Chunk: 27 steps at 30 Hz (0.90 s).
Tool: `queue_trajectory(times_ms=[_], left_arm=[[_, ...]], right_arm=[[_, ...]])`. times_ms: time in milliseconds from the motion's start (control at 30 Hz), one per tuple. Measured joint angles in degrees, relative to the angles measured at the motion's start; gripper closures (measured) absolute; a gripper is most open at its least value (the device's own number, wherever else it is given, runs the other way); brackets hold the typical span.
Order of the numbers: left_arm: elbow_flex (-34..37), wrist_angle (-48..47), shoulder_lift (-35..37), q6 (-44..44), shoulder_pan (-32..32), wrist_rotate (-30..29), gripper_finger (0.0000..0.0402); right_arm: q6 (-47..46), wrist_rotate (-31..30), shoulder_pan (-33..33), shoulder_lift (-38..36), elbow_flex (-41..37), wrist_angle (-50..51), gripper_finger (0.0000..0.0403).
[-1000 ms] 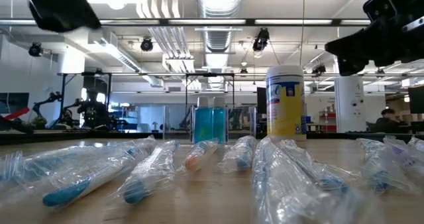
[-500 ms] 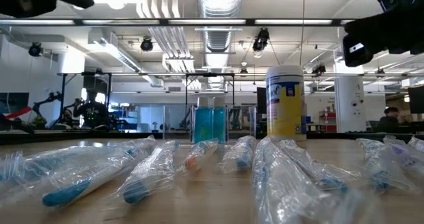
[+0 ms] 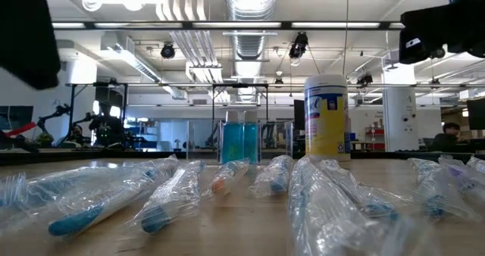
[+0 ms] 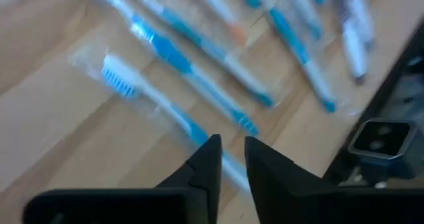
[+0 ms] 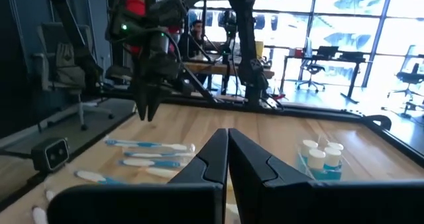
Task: Pick & Place toothbrushing station
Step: Put the blue toothbrush into the transparent organizer
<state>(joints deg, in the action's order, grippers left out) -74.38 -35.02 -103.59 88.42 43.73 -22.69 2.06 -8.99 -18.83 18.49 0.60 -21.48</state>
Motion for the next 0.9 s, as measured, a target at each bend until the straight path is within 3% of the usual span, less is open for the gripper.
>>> queue_trajectory(times_ms=[167, 433, 900], left_arm=[[-3.04, -4.66, -1.45, -0.04, -3.83, 8.6, 0.0264], [-2.45, -7.11, -1.7, 0.04, -8.04, 10.95, 0.0168], [-1.22, -5.95, -5.01, -1.53, -10.3, 14.84, 0.0163]], right_arm=[[0.96, -0.13, 0.02, 0.02, 0.0, 0.29, 0.0394], [0.93, -0.13, 0.0, 0.06, 0.0, 0.25, 0.0394], [-0.58, -0.15, -0.01, 0.4, -0.02, 1.19, 0.0394]])
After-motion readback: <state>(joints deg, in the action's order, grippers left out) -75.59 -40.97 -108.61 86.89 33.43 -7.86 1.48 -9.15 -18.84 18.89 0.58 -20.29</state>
